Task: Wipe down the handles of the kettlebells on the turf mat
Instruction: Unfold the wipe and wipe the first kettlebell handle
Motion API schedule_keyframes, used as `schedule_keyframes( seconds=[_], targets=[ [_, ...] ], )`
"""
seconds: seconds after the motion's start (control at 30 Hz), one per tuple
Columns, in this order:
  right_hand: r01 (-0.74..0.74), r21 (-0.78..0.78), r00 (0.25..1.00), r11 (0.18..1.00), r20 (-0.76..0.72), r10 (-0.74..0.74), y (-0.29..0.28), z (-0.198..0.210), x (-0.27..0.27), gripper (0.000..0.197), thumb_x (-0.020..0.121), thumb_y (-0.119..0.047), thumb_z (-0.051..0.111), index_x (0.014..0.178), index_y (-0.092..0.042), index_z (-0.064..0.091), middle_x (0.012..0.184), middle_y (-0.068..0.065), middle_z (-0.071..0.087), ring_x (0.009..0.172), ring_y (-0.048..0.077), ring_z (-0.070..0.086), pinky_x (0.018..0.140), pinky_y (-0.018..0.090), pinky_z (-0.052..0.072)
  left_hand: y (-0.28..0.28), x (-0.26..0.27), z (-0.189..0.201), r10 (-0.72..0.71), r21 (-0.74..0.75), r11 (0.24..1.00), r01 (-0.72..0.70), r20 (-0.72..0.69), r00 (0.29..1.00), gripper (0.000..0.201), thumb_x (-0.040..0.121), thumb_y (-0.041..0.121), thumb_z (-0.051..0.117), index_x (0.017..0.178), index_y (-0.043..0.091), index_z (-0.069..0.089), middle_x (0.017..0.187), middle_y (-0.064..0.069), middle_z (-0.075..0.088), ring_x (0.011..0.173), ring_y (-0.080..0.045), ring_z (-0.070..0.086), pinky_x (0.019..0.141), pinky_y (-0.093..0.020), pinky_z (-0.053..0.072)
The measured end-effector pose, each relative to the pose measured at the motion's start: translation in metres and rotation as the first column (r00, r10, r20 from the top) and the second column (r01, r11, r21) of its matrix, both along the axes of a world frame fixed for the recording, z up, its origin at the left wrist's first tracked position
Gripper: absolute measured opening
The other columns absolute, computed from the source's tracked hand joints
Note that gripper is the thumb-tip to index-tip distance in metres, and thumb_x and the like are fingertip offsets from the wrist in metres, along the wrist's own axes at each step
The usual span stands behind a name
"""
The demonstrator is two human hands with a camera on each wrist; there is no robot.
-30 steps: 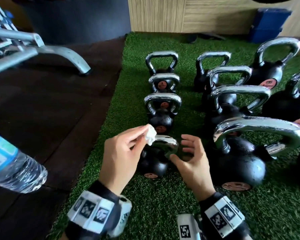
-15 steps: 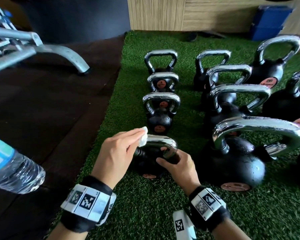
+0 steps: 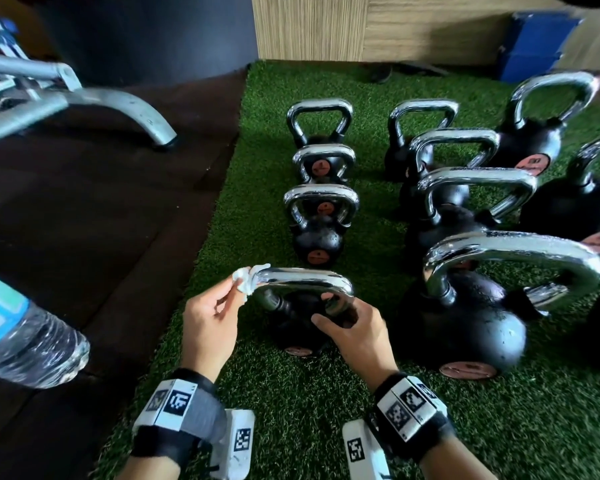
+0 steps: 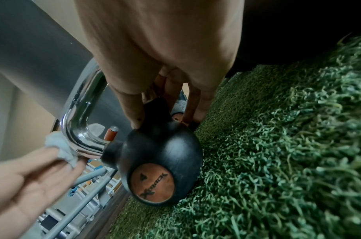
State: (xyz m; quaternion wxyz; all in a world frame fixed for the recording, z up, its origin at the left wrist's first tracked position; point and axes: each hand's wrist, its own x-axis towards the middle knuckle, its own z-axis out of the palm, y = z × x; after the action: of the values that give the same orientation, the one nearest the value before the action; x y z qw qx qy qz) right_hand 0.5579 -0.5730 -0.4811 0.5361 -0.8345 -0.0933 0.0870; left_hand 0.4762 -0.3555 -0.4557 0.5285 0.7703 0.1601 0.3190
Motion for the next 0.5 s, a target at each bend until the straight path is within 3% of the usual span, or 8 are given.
schedule_keyframes(
  seconds=[0.07, 0.13, 0.23, 0.3, 0.37, 0.43, 0.5],
  targets=[
    [0.01, 0.009, 1.0, 1.0, -0.007, -0.01, 0.0, 0.0, 0.0, 0.038, 0.073, -0.044, 0.082, 0.108, -0.032, 0.072, 0.094, -0.016, 0.073, 0.091, -0.003, 0.067, 0.079, 0.021, 0.056, 0.002, 0.0, -0.01, -0.037, -0.105, 0.994, 0.037, -0.004, 0.999, 0.034, 0.097, 0.002, 0.064, 0.124, 0.021, 0.068, 0.103, 0.022, 0.076, 0.096, -0.007, 0.075, 0.084, -0.02, 0.06],
    [0.012, 0.018, 1.0, 1.0, -0.02, -0.012, 0.0, 0.0, 0.0, 0.038, 0.073, -0.044, 0.082, 0.108, -0.032, 0.072, 0.094, -0.015, 0.073, 0.091, -0.001, 0.067, 0.079, 0.023, 0.057, 0.002, -0.001, -0.017, -0.061, -0.171, 0.983, 0.06, 0.002, 0.998, 0.035, 0.096, -0.001, 0.064, 0.118, 0.026, 0.072, 0.106, 0.019, 0.077, 0.096, -0.006, 0.075, 0.083, -0.018, 0.059],
    [0.009, 0.028, 0.999, 1.0, -0.035, -0.008, -0.001, 0.001, -0.001, 0.037, 0.073, -0.045, 0.082, 0.106, -0.033, 0.072, 0.094, -0.015, 0.073, 0.09, -0.002, 0.067, 0.078, 0.022, 0.057, -0.003, -0.007, -0.023, -0.068, -0.137, 0.989, 0.056, -0.085, 0.994, 0.032, 0.093, 0.0, 0.069, 0.116, 0.022, 0.073, 0.102, 0.016, 0.078, 0.092, 0.005, 0.072, 0.079, -0.008, 0.054],
    [0.004, 0.019, 0.999, 1.0, -0.033, -0.004, -0.001, 0.003, -0.001, 0.036, 0.073, -0.046, 0.082, 0.105, -0.034, 0.072, 0.093, -0.015, 0.073, 0.089, -0.002, 0.067, 0.075, 0.019, 0.056, -0.01, -0.014, -0.028, -0.053, -0.117, 0.992, 0.039, -0.119, 0.991, 0.031, 0.091, 0.005, 0.073, 0.107, 0.031, 0.075, 0.099, 0.016, 0.078, 0.091, 0.01, 0.07, 0.079, -0.006, 0.052],
    [0.005, 0.026, 0.999, 1.0, -0.031, -0.004, -0.001, 0.003, -0.002, 0.034, 0.073, -0.046, 0.082, 0.104, -0.035, 0.072, 0.092, -0.016, 0.073, 0.089, -0.003, 0.067, 0.075, 0.018, 0.055, -0.019, -0.019, -0.031, -0.027, -0.165, 0.986, 0.005, -0.134, 0.991, 0.023, 0.088, 0.017, 0.077, 0.091, 0.039, 0.079, 0.088, 0.025, 0.076, 0.088, 0.007, 0.072, 0.074, -0.006, 0.052],
    [0.013, 0.048, 0.999, 0.999, -0.037, -0.012, -0.001, 0.004, -0.005, 0.034, 0.074, -0.046, 0.082, 0.104, -0.036, 0.072, 0.093, -0.017, 0.074, 0.09, -0.003, 0.067, 0.078, 0.022, 0.057, -0.026, -0.019, -0.033, 0.059, -0.161, 0.984, -0.082, -0.146, 0.988, 0.012, 0.085, 0.023, 0.081, 0.097, 0.027, 0.08, 0.079, 0.031, 0.073, 0.082, 0.008, 0.072, 0.067, -0.005, 0.051],
    [0.02, 0.041, 1.0, 0.999, -0.023, -0.019, -0.003, 0.004, -0.01, 0.035, 0.073, -0.044, 0.083, 0.104, -0.032, 0.072, 0.092, -0.015, 0.074, 0.09, -0.003, 0.067, 0.078, 0.023, 0.057, -0.03, -0.014, -0.03, 0.139, -0.157, 0.974, -0.166, -0.168, 0.976, 0.019, 0.085, 0.025, 0.082, 0.102, 0.019, 0.078, 0.073, 0.029, 0.073, 0.077, 0.006, 0.073, 0.065, -0.008, 0.053]
  ],
)
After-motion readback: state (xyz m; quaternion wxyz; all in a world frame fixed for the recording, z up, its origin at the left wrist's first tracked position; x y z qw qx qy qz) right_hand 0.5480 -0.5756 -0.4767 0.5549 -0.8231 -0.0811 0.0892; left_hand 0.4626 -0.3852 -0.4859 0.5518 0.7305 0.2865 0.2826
